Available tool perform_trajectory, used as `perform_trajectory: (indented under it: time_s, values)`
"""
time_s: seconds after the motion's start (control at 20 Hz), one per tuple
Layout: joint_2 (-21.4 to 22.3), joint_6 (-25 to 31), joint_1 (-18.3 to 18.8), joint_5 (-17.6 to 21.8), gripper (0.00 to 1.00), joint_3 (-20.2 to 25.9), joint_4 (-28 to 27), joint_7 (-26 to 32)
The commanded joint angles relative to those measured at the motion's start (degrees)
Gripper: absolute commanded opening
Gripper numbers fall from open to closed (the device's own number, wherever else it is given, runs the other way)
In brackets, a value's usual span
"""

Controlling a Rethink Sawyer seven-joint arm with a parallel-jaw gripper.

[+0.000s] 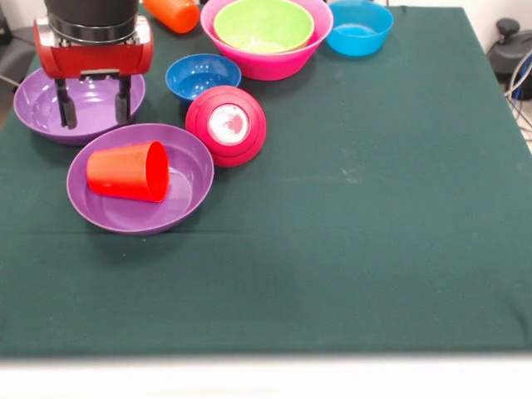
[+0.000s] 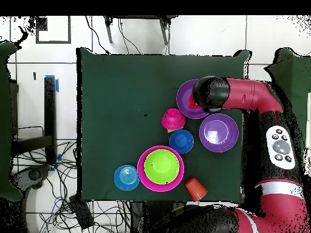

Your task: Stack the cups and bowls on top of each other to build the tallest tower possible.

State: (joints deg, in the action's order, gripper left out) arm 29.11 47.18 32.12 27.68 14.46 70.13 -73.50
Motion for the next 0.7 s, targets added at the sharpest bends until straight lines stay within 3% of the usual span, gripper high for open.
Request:
perform_trajectory:
  time_s: [0.05, 0.45, 0.7]
  values:
    - [-2.8, -1.9, -1.8, 4.3, 1.00, 4.5, 4.8, 8.9]
    - [-3.1, -3.0, -2.3, 4.3, 1.00, 4.6, 5.3, 7.8]
    - [-5.8, -5.5, -0.7, 3.7, 1.00, 6.0, 5.2, 8.1]
